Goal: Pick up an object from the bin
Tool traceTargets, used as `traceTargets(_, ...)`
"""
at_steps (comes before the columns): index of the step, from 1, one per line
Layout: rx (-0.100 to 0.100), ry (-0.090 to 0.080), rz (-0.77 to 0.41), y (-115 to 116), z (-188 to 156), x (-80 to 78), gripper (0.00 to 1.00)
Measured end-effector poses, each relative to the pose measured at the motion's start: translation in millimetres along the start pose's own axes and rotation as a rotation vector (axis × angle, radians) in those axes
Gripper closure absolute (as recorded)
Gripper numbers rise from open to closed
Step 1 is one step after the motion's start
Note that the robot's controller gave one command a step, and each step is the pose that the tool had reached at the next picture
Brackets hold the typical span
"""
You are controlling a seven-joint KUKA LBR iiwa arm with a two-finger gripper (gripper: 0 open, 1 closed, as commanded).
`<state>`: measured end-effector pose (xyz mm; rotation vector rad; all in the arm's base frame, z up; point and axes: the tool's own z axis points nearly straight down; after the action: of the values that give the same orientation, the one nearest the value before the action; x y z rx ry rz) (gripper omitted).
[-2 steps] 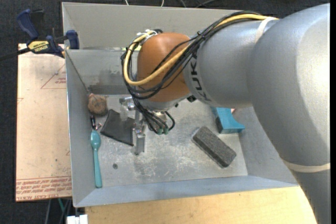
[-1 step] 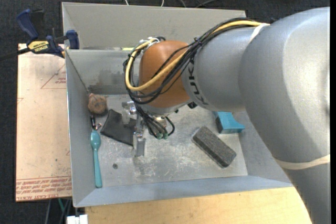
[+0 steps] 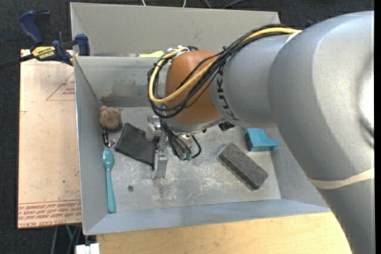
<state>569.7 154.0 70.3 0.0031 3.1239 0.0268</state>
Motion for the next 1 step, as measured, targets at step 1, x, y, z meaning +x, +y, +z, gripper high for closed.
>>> traceTargets(1, -0.002, -0.001, -0.158, -4.6, -1.0, -22.1, 1.0)
